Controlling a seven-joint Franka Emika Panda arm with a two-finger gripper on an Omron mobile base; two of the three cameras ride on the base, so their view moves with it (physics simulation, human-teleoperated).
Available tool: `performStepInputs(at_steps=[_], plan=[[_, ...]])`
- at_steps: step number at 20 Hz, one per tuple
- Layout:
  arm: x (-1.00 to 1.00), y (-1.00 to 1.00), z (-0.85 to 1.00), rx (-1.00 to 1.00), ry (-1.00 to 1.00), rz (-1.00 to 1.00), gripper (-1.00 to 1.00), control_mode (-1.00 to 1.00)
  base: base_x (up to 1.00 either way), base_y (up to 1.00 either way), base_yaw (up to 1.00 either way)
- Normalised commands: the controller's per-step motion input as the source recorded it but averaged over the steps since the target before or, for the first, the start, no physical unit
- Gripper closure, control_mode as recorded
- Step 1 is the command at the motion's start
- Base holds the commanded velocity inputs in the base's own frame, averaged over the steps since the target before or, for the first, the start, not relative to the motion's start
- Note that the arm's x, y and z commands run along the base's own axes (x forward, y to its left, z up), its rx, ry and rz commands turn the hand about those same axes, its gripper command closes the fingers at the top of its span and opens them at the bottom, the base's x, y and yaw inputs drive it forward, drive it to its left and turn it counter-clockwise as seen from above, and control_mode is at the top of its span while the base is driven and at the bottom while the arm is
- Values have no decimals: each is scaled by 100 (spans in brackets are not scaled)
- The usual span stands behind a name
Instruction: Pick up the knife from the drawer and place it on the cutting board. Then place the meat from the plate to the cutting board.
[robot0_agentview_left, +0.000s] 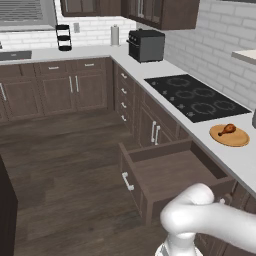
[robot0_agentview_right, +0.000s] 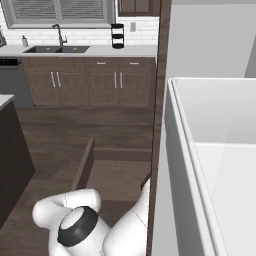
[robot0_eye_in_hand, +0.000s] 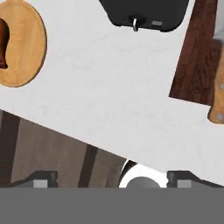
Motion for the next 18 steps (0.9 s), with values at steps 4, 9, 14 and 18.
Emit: performStepInputs(at_steps=[4,9,14,18], plan=[[100,100,55,0,-23,-2,-100,-100,0,0,0],[100,81,29,0,-9,0,-100,-100,0,0,0],[100,10,4,-6,21,0,-100,-100,0,0,0],[100,-22,-13,-14,37,3,-100,-100,0,0,0]])
